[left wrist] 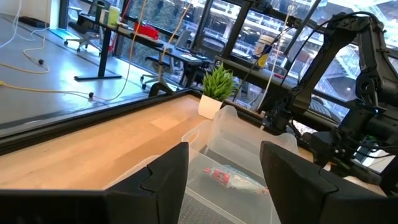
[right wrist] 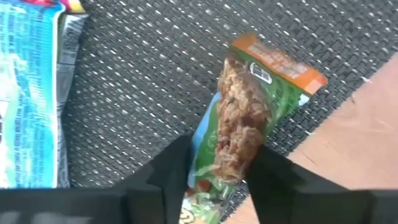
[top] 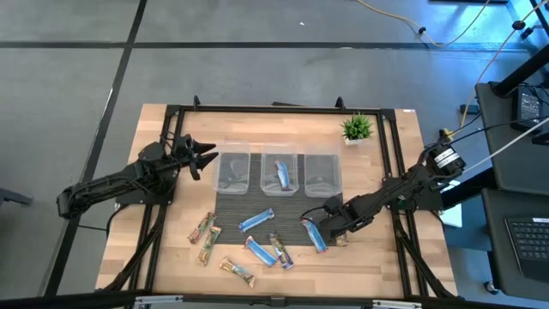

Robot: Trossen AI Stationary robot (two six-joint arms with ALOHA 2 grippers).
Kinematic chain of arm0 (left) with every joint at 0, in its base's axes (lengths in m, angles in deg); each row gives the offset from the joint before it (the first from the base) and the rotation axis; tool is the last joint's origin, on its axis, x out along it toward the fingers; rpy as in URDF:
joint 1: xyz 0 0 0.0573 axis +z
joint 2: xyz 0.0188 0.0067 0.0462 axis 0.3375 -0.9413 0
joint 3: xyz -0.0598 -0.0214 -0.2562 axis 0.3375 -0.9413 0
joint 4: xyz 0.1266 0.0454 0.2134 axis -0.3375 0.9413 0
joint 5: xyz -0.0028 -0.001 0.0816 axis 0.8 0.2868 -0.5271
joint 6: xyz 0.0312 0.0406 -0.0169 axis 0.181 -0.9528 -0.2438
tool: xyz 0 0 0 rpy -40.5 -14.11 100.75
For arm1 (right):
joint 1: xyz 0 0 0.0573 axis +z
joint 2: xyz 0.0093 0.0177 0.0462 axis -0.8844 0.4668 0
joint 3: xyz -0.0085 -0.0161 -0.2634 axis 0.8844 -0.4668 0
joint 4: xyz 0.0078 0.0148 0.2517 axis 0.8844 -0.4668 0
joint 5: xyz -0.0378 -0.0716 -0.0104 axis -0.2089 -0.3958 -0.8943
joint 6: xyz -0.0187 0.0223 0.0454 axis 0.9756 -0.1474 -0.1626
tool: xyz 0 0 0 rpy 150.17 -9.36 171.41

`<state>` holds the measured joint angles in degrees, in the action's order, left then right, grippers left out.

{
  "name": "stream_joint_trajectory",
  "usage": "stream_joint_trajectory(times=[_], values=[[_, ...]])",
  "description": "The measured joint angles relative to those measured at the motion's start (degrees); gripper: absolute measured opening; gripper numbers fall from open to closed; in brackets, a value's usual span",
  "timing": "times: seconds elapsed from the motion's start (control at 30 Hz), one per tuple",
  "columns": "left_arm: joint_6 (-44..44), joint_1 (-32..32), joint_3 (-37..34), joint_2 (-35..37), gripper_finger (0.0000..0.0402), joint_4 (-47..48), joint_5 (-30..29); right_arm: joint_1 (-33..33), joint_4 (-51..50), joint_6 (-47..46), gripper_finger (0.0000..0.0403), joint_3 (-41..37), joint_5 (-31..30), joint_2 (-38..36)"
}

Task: Pick and place Granola Bars by type
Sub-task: Put the yellow granola bar into the right transparent bin

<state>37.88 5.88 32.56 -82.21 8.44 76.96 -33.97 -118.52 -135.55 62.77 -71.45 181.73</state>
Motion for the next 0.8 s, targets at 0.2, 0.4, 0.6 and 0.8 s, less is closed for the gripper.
stream_joint_trajectory(times=[0.2,0.4,0.6,0.8], values=[[0.00,0.00,-0.02,-0.01,0.0193,-0.21,0.00,0.02,-1.95,0.33,0.0088,2.66,2.16,0.46],[0.00,0.00,-0.01,0.00,0.0191,-3.37,0.00,0.04,-3.75,6.20,0.0066,7.78,3.23,0.37],[-0.52,0.00,0.00,0.00,0.0189,-10.33,0.52,-1.70,-13.89,12.35,0.0078,15.72,1.81,0.33],[-0.52,0.00,0.97,-0.02,0.0187,-13.26,2.42,-5.64,-33.44,21.16,0.0075,27.39,-7.55,0.24]])
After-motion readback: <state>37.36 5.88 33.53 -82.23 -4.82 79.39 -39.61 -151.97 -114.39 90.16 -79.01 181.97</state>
